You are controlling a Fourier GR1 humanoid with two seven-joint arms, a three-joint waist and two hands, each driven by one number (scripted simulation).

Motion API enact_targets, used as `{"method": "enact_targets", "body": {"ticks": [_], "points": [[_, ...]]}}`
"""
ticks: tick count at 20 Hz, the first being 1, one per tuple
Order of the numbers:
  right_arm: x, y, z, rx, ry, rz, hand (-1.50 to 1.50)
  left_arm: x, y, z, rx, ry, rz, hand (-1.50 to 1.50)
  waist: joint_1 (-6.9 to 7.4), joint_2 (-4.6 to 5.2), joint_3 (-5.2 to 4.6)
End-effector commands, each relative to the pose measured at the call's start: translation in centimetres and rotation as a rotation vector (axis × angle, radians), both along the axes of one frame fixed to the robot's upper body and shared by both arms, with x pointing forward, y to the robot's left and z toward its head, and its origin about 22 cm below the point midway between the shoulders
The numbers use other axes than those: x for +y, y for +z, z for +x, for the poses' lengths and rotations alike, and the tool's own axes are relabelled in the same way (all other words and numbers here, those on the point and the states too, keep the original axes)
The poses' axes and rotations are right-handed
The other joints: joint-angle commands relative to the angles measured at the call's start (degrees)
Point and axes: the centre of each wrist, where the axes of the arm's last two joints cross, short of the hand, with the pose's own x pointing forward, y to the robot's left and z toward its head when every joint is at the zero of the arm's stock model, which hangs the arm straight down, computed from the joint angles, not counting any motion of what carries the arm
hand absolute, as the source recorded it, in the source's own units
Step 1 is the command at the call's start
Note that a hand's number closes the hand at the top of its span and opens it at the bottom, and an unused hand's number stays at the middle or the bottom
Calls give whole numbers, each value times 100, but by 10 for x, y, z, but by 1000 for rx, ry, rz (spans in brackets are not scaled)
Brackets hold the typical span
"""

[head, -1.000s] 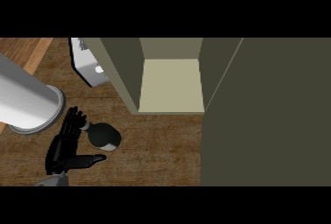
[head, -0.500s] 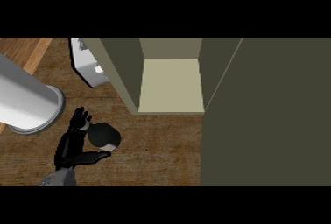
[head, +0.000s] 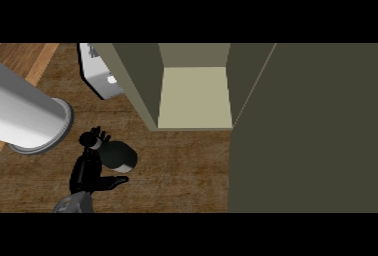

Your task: Pick up the wine, place it into the cabinet and close the cabinet

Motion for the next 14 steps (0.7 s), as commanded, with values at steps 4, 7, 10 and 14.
{"method": "enact_targets", "body": {"ticks": [4, 7, 10, 14], "points": [[-13, -21, 7, 11, 10, 11, -150, 6, -3, 7, 14, -6, -41, -150, -19, 10, 0], [-5, 3, -10, -13, 3, -3, -150, -2, -9, 1, -3, -27, -60, 150, -17, 5, -2], [-6, -11, 8, -11, 17, -14, -150, -18, -12, 4, -10, -32, -71, 150, -17, 10, -2], [-5, -2, 1, 3, -3, -22, -150, -14, -18, -6, 10, -52, -79, 150, -28, 15, -5]]}}
